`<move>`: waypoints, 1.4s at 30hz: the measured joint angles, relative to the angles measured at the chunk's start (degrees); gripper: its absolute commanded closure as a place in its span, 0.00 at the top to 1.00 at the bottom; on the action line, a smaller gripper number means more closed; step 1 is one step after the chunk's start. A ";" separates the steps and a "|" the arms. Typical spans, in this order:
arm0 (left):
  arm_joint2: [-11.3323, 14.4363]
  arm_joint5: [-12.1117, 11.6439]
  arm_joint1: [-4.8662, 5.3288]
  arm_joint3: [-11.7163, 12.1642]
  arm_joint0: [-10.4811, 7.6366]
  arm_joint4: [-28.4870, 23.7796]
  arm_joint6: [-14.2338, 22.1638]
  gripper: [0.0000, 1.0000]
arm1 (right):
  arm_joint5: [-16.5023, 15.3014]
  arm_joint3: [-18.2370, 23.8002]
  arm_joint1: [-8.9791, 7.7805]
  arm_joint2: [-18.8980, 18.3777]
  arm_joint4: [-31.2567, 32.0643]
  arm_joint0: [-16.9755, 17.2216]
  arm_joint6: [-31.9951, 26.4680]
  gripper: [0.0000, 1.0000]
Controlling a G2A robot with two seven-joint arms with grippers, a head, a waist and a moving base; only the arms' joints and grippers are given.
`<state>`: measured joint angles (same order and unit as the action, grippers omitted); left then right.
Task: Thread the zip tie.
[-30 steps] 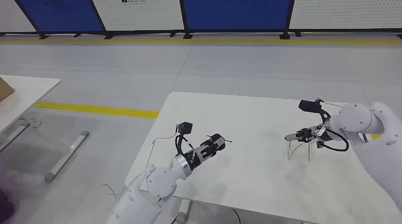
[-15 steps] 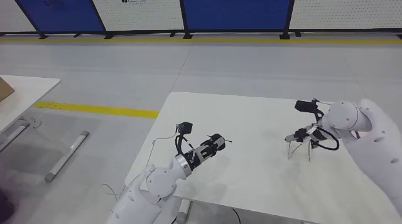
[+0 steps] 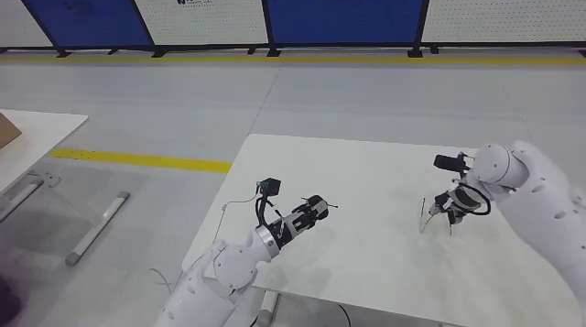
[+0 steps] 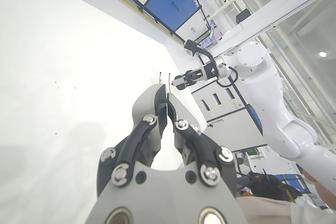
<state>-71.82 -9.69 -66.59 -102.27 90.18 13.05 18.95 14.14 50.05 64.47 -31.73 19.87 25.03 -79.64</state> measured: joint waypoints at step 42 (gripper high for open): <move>0.00 0.00 0.00 0.00 0.00 0.00 0.00 0.00 | -2.15 -20.19 11.10 4.55 -0.25 -3.99 2.91 0.23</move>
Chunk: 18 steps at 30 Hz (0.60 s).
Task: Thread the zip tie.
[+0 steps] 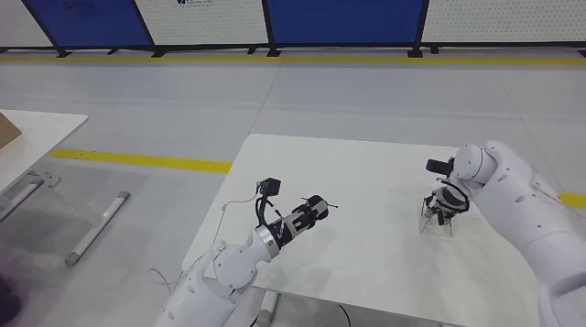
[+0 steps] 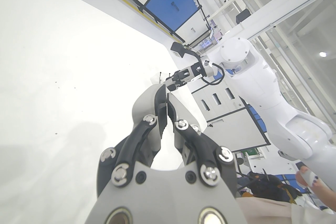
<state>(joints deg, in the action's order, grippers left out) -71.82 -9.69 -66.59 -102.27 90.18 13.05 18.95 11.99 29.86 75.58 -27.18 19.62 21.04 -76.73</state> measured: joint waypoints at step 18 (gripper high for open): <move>0.00 0.00 0.00 0.00 0.00 0.00 0.00 0.00 | -4.07 -6.46 2.38 -0.97 -0.40 -1.15 0.06 0.00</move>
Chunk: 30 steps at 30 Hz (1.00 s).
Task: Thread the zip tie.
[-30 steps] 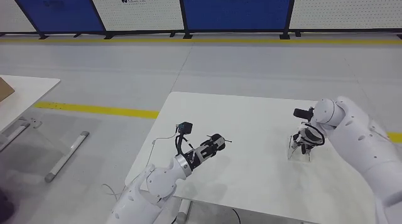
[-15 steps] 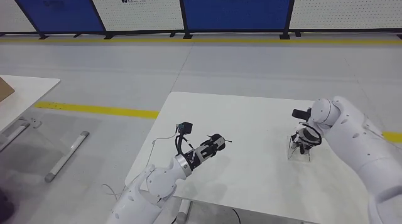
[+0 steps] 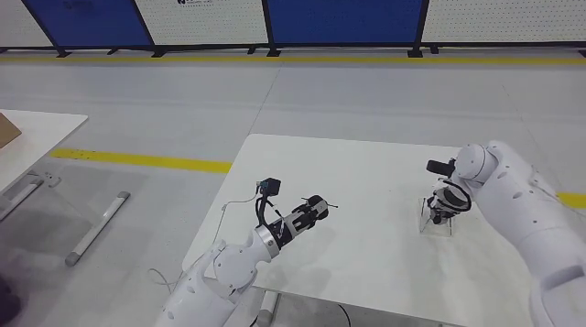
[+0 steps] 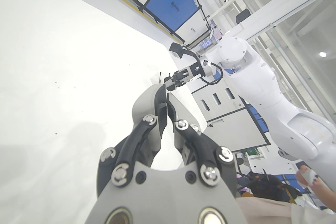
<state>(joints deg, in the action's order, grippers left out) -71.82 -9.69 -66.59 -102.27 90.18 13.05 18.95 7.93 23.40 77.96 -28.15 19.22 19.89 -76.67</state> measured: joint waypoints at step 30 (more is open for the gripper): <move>0.00 0.00 0.00 0.00 0.00 0.00 0.00 0.00 | -7.36 9.53 -7.79 -10.62 -1.33 3.81 0.53 0.00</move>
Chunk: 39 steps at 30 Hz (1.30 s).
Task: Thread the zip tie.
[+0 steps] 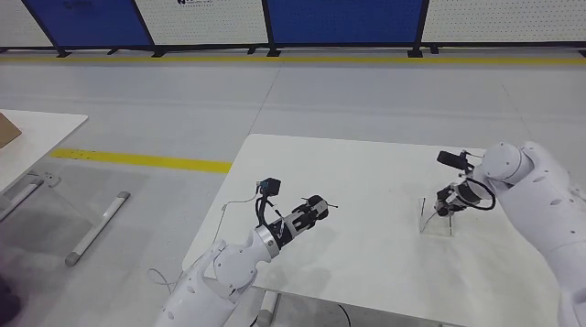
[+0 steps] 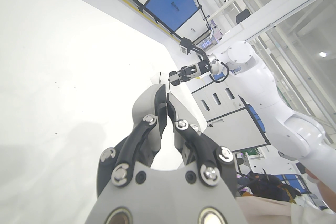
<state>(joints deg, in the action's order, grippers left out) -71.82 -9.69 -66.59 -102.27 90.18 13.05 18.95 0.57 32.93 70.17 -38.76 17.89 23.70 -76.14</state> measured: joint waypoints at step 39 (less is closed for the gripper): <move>0.00 0.00 0.00 0.00 0.00 0.00 0.00 0.00 | 6.19 11.20 -1.42 -0.91 6.95 4.31 1.06 0.24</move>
<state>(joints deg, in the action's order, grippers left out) -71.82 -9.69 -66.59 -102.27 90.18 13.05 18.95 6.76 44.13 68.75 -39.67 24.84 28.01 -75.08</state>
